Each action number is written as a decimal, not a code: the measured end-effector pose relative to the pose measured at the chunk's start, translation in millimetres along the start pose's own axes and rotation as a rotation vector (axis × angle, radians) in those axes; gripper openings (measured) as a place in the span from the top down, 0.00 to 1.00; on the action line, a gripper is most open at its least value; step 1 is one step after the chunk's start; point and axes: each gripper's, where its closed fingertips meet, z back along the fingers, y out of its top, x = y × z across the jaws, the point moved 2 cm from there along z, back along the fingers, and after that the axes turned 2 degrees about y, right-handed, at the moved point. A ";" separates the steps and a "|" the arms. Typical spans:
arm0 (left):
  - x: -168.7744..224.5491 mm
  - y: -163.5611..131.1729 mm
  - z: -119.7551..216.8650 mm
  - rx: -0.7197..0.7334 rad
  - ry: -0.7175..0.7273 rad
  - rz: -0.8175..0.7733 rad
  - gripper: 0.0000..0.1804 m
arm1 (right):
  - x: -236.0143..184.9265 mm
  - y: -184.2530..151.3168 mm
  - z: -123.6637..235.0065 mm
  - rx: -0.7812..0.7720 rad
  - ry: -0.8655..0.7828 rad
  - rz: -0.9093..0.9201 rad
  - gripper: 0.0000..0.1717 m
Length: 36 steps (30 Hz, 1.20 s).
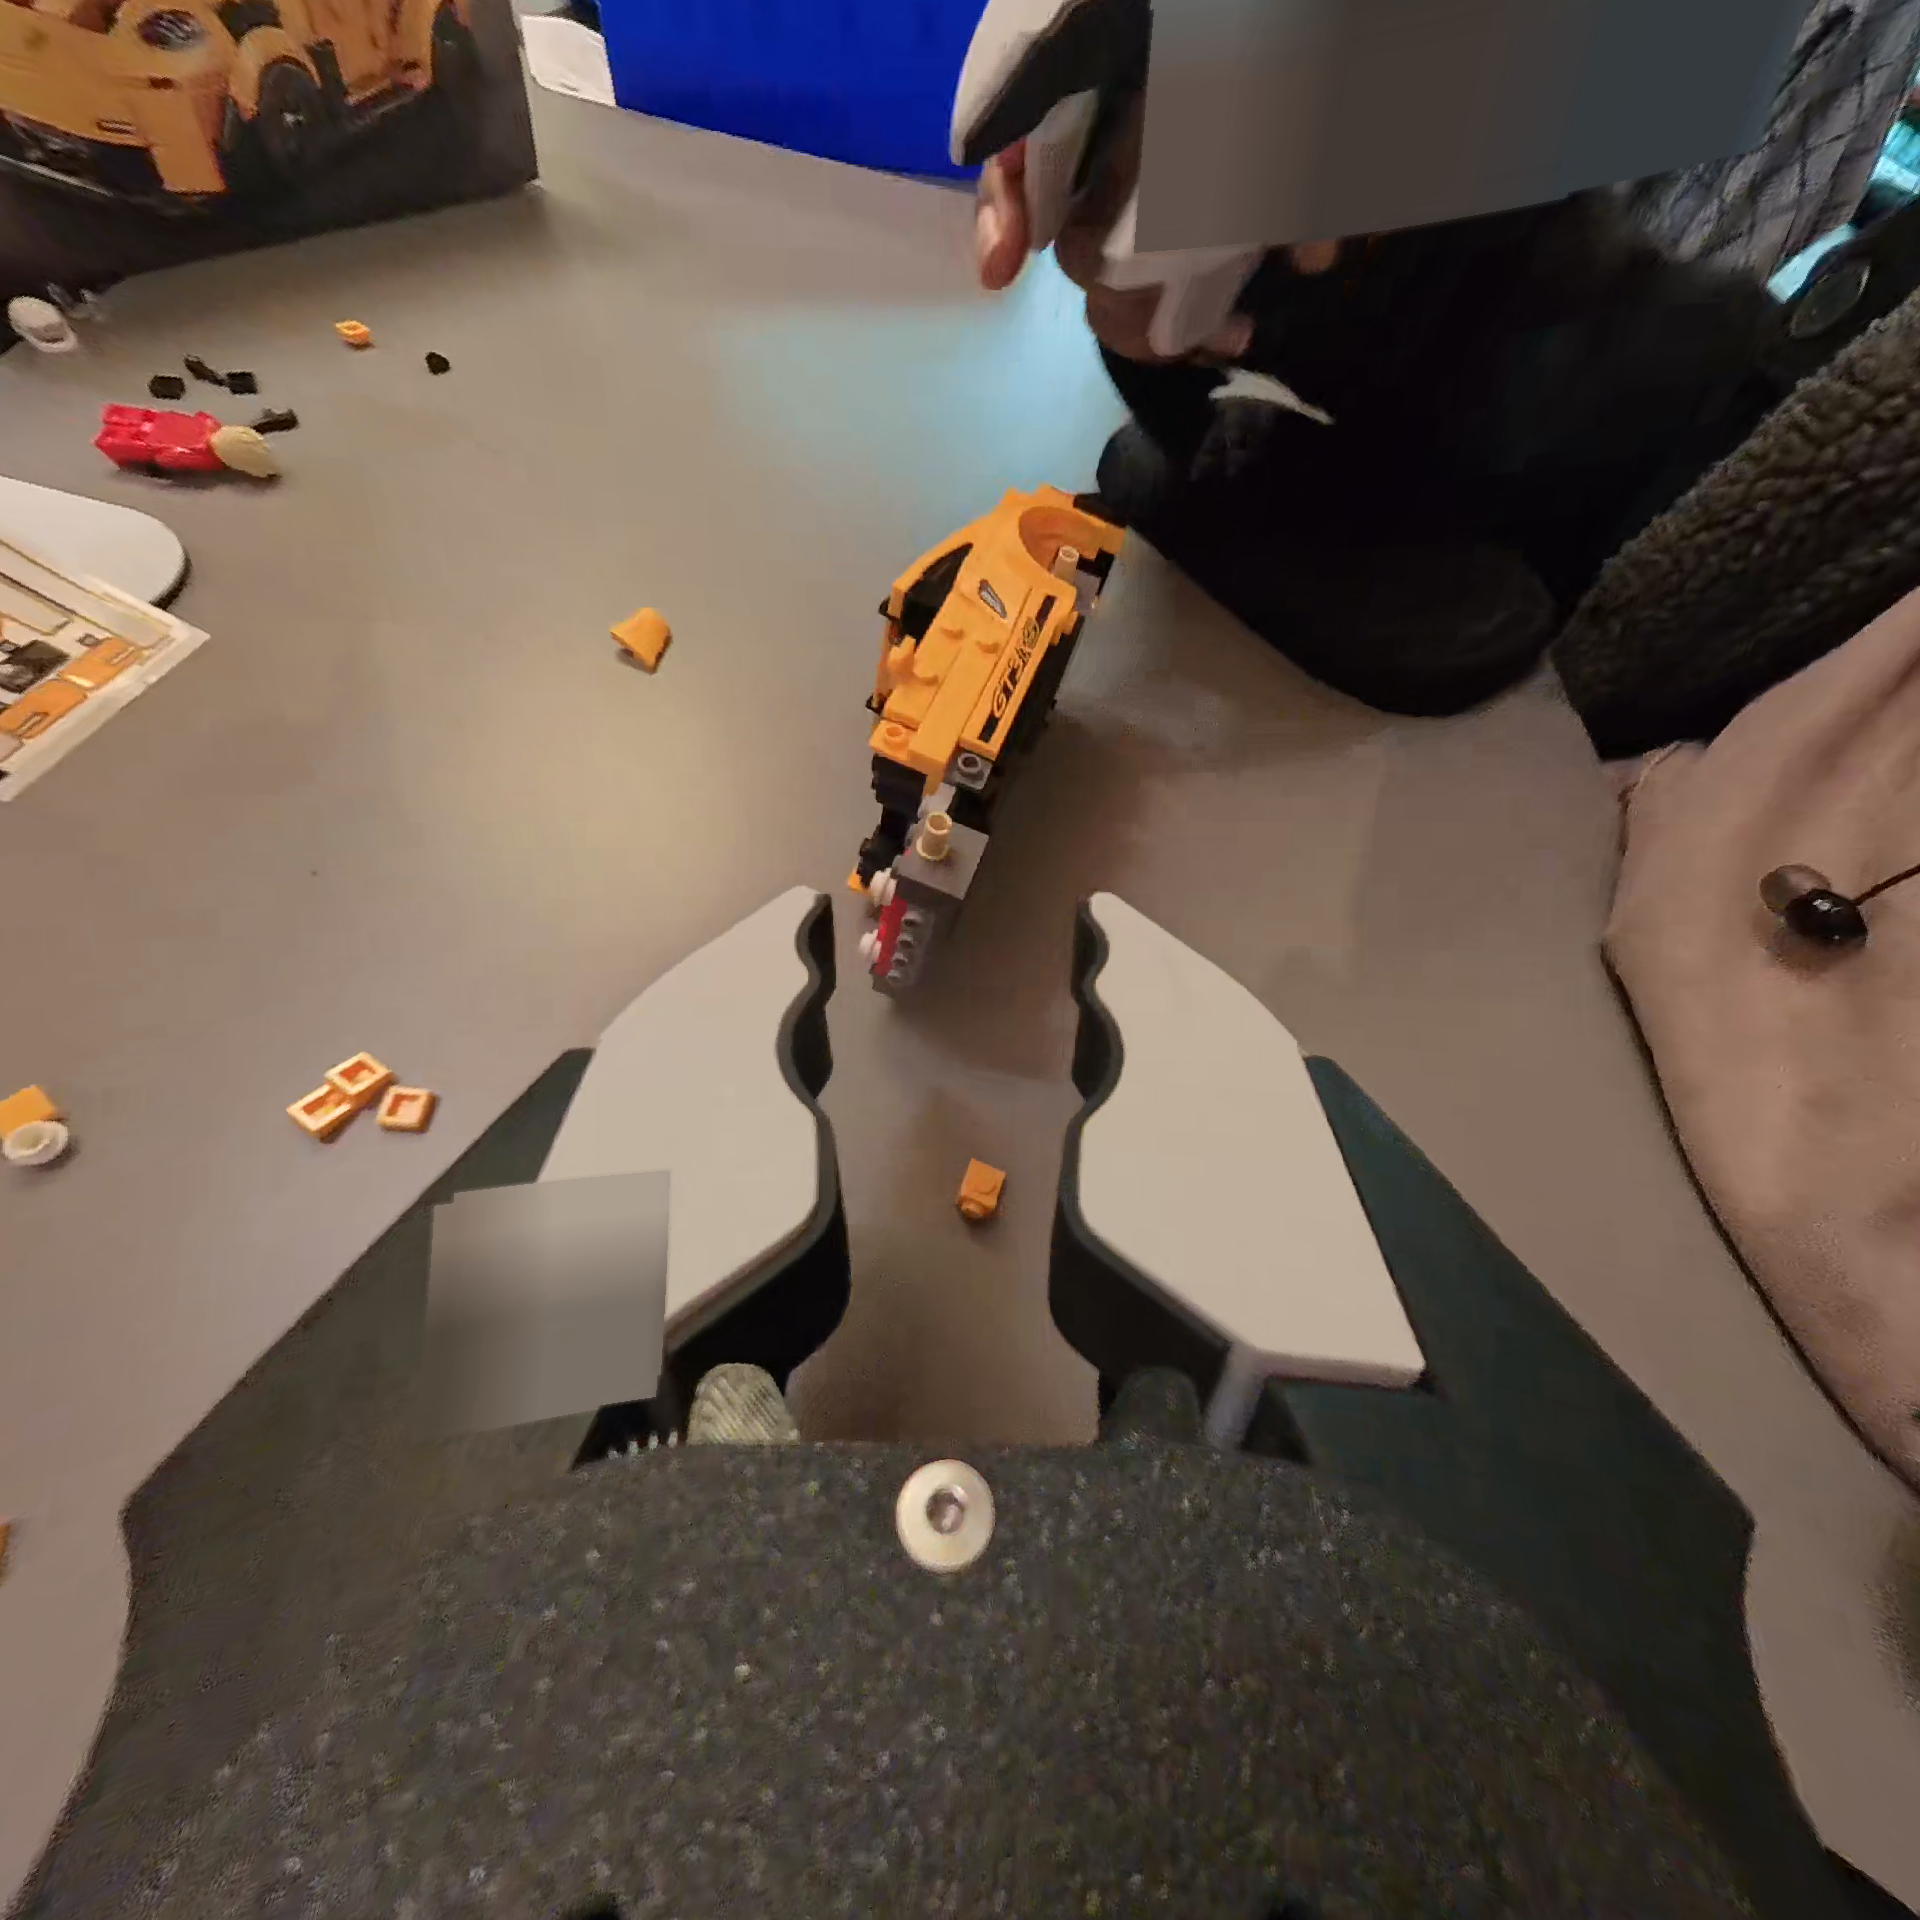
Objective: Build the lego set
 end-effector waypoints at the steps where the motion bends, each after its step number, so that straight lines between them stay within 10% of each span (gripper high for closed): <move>1: 0.9 -2.6 -4.6 -0.018 0.000 -0.021 0.73 | -12.1 -0.9 -2.2 -0.051 0.052 -0.004 0.76; 8: 9.1 -10.3 -29.8 -0.107 0.009 -0.108 0.83 | -34.3 -49.3 -32.1 -0.389 0.082 0.191 0.76; 36: 21.6 -8.9 -26.0 -0.138 0.064 -0.178 0.87 | -27.4 -72.4 -38.4 -0.421 0.247 0.063 0.68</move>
